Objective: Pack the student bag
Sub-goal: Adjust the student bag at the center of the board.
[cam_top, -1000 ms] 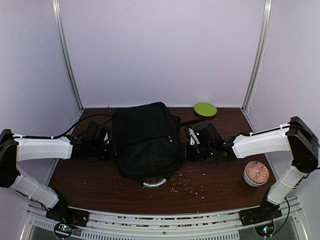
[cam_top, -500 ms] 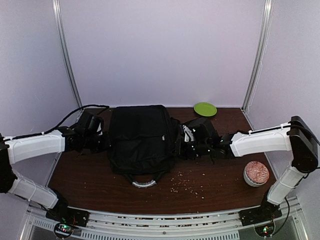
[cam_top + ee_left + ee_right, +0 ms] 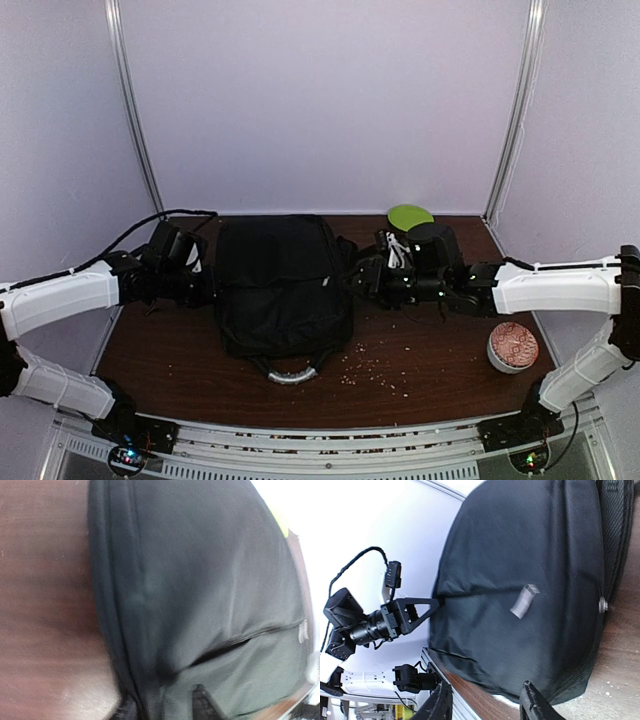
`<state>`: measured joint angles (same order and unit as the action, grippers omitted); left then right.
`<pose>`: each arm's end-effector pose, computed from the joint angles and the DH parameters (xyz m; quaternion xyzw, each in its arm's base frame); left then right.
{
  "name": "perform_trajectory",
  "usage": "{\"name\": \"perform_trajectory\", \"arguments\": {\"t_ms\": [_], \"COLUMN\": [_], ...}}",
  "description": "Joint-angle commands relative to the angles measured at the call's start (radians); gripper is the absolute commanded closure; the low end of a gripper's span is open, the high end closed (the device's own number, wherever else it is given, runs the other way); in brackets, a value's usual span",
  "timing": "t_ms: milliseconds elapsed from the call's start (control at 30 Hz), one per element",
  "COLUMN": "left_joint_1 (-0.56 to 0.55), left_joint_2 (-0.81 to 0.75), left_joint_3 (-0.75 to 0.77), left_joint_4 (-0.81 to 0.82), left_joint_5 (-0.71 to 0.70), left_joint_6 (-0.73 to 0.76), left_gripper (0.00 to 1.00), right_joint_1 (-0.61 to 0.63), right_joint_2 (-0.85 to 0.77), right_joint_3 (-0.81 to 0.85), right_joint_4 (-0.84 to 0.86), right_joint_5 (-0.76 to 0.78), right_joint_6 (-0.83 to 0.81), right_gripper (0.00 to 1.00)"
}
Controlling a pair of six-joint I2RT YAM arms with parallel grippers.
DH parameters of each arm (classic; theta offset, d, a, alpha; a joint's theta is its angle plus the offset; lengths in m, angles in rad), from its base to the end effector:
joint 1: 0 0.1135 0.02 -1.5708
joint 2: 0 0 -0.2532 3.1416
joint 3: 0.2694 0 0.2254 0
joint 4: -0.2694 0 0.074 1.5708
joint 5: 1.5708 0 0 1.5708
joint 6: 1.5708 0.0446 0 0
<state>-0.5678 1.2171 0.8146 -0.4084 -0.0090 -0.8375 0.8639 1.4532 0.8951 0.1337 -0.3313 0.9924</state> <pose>0.2004 -0.1273 0.2351 -0.1265 0.9200 -0.2365 0.2857 0.1918 0.2468 0.2529 -0.0360 0.8327 0.5112 0.2097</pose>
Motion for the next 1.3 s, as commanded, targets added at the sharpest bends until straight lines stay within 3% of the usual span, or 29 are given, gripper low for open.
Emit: {"name": "perform_trajectory", "arguments": {"t_ms": [0, 100, 200, 433, 633, 967, 1133, 1267], "left_joint_1": [-0.009, -0.017, -0.051, -0.185, -0.196, -0.196, -0.200, -0.214], "left_joint_2": [-0.071, -0.099, -0.112, -0.076, -0.005, 0.098, 0.044, -0.097], "left_joint_3": [-0.044, -0.101, -0.161, -0.193, -0.209, -0.105, -0.087, -0.121], "left_joint_4": [0.153, 0.161, 0.176, 0.212, 0.261, 0.286, 0.213, 0.154], "left_joint_5": [0.023, 0.009, -0.016, -0.057, -0.075, -0.102, -0.140, -0.226], "left_joint_6": [0.025, 0.035, 0.029, -0.028, -0.102, -0.115, -0.054, 0.005], "left_gripper": [0.50, 0.31, 0.25, 0.27, 0.37, 0.40, 0.28, 0.16], "right_joint_1": [0.004, 0.009, 0.028, 0.087, 0.102, 0.102, 0.101, 0.127], "right_joint_2": [-0.108, -0.125, -0.116, -0.003, 0.064, 0.152, 0.066, -0.091], "right_joint_3": [-0.056, -0.123, -0.188, -0.266, -0.257, -0.132, -0.138, -0.139], "right_joint_4": [-0.045, -0.045, 0.002, 0.238, 0.316, 0.299, 0.208, -0.006], "right_joint_5": [0.088, 0.107, 0.137, 0.132, 0.132, 0.131, 0.171, 0.311], "right_joint_6": [-0.110, -0.106, -0.100, -0.006, 0.026, -0.046, -0.122, -0.315], "right_gripper": [0.53, 0.53, 0.53, 0.55, 0.55, 0.55, 0.54, 0.49]}}
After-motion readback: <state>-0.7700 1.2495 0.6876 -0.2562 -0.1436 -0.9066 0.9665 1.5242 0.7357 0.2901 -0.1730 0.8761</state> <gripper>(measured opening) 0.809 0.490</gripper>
